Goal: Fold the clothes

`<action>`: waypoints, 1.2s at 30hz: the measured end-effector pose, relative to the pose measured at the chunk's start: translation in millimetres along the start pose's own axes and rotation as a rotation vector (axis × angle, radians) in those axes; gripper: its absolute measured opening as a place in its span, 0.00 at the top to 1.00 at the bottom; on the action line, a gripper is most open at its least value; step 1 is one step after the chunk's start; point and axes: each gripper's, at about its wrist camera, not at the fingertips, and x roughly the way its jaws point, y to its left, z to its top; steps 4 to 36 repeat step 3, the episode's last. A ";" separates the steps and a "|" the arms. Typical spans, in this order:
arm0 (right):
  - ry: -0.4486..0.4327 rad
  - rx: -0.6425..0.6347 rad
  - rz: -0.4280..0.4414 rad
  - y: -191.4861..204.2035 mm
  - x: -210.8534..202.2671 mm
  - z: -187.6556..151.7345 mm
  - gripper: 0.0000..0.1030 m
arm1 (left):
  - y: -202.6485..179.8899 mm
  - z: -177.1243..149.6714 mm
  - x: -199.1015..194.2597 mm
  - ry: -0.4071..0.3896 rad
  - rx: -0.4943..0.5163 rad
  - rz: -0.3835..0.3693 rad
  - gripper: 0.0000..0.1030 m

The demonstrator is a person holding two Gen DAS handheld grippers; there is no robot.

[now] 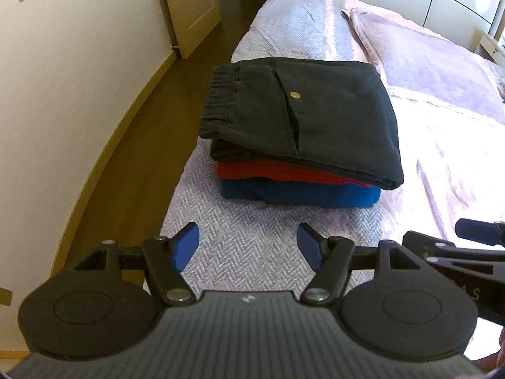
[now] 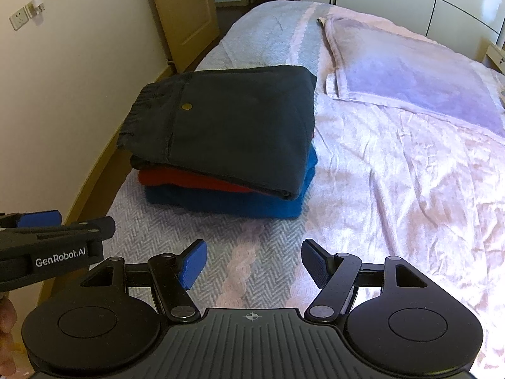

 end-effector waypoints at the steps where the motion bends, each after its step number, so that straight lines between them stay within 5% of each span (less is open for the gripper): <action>1: 0.002 -0.001 0.003 -0.5 0.1 0.2 0.32 | -0.7 0.2 -0.6 0.003 0.000 0.004 0.37; 36: 0.002 -0.004 0.011 -1.6 -0.7 -0.2 0.32 | -2.1 0.6 -1.7 0.011 0.000 0.011 0.37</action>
